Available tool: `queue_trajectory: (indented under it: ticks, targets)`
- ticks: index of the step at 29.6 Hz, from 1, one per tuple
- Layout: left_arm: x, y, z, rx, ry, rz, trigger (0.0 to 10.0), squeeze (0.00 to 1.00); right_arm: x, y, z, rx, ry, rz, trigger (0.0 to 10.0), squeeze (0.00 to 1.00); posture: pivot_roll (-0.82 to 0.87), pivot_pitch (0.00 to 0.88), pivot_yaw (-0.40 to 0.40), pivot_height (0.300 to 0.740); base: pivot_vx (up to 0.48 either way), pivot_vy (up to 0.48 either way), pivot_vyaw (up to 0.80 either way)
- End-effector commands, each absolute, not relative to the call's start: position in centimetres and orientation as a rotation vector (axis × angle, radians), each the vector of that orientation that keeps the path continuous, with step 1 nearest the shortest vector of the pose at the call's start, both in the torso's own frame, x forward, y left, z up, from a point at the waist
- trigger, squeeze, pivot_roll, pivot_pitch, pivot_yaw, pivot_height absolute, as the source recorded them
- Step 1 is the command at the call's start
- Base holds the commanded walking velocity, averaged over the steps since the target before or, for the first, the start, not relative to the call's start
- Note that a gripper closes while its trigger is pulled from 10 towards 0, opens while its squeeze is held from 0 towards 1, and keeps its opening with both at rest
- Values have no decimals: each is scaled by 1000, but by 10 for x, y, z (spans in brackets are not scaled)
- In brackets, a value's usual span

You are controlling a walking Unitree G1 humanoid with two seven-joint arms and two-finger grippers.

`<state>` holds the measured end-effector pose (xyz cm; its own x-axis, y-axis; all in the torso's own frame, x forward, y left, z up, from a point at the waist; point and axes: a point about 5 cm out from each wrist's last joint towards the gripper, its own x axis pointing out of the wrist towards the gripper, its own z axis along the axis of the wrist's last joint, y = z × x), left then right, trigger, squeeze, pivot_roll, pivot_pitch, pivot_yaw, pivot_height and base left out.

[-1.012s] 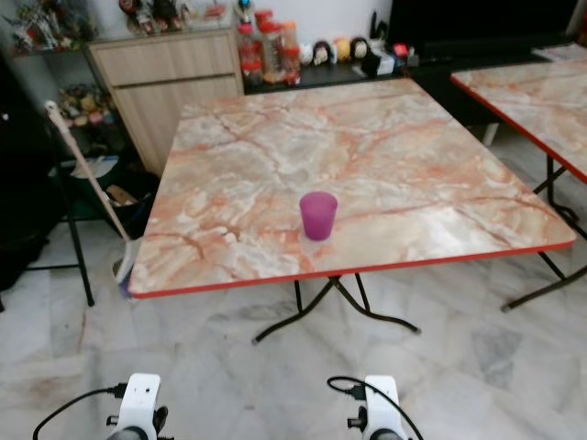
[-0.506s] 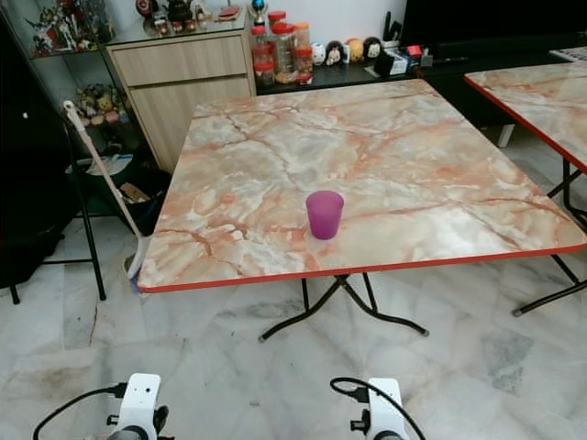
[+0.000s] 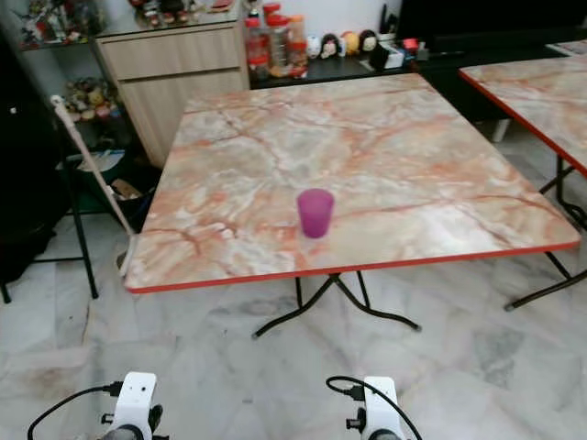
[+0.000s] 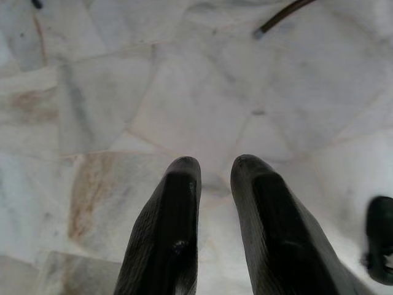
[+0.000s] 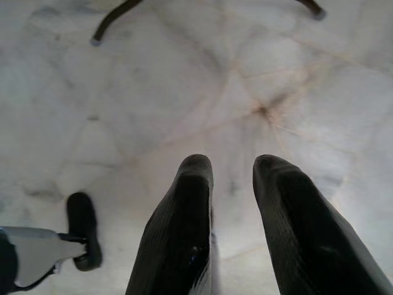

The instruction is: Setting the table

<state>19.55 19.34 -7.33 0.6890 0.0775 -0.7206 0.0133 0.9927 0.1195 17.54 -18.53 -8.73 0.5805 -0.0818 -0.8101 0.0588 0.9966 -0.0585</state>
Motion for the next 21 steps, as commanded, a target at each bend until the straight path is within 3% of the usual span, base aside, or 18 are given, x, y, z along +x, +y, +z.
queue_trajectory:
  ticks: [1,21]
  targets:
    - [191,196,-76,147,835,27,10000,0,177,-182,-87,-21,941,-77,10000,0,-3,0,77,740,0,-375,0]
    - [187,193,-78,138,840,29,10000,0,176,-184,-87,-42,947,-69,10000,0,-1,0,67,740,0,-375,0]
